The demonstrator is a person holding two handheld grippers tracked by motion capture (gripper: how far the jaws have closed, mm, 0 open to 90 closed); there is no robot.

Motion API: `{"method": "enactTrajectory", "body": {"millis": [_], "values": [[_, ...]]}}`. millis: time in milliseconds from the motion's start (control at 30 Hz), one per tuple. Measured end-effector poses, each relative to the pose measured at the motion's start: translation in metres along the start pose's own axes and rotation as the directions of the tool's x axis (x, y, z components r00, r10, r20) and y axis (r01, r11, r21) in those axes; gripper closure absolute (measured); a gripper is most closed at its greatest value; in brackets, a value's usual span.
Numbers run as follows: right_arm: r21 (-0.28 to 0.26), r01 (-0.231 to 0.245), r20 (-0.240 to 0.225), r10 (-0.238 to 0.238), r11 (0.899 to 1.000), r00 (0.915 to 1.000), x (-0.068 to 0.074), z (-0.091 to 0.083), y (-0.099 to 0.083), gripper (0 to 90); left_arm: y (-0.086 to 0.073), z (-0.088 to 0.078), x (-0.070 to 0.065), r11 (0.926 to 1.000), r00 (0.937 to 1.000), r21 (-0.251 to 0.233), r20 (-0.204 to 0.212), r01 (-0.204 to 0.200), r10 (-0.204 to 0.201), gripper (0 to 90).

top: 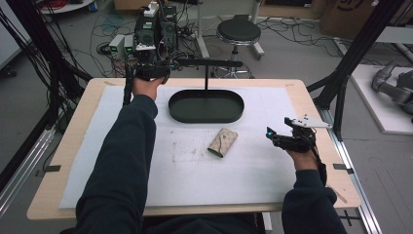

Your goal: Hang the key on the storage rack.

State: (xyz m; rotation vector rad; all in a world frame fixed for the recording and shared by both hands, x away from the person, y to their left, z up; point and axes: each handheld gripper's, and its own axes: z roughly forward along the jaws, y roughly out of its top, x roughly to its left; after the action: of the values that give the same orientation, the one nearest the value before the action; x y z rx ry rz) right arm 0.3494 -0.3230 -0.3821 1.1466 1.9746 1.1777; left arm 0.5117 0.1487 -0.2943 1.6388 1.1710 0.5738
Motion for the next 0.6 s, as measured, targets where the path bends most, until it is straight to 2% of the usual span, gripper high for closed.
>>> {"method": "enactTrajectory", "body": {"millis": [67, 133, 167, 200, 267, 500, 600], "values": [[0.0, 0.0, -0.002, 0.0, 1.0, 1.0, 0.001, 0.0, 0.0, 19.7, -0.013, 0.003, 0.006, 0.9994, 0.9996, 0.027, -0.017, 0.022, -0.021, 48.5], [0.001, 0.006, -0.003, -0.006, 1.0, 1.0, 0.001, 0.0, 0.0, 19.7, -0.019, 0.005, 0.006, 0.9991, 0.9996, 0.039, -0.021, 0.018, -0.017, 48.5], [0.002, 0.005, -0.003, -0.005, 1.0, 1.0, 0.001, 0.0, 0.0, 19.7, -0.029, 0.008, 0.006, 0.9983, 0.9996, 0.058, -0.027, 0.006, -0.004, 48.5], [0.003, 0.003, -0.003, -0.003, 1.0, 1.0, 0.001, 0.0, 0.0, 19.7, -0.029, 0.008, 0.006, 0.9983, 0.9996, 0.058, -0.027, 0.006, -0.004, 48.5], [0.004, 0.005, -0.004, -0.005, 1.0, 1.0, 0.001, 0.001, 0.0, 19.7, -0.042, 0.013, 0.005, 0.9969, 0.9996, 0.077, -0.028, 0.01, -0.008, 48.5], [0.007, 0.008, -0.005, -0.008, 1.0, 1.0, 0.001, 0.001, 0.0, 19.7, -0.059, 0.025, -0.003, 0.9923, 0.9997, 0.124, -0.02, -0.012, 0.014, 48.6], [0.006, 0.009, -0.009, -0.009, 1.0, 0.9999, 0.002, 0.0, 0.0, 19.7, -0.063, 0.031, -0.007, 0.9924, 0.9996, 0.122, -0.024, -0.014, 0.017, 48.6]]}}
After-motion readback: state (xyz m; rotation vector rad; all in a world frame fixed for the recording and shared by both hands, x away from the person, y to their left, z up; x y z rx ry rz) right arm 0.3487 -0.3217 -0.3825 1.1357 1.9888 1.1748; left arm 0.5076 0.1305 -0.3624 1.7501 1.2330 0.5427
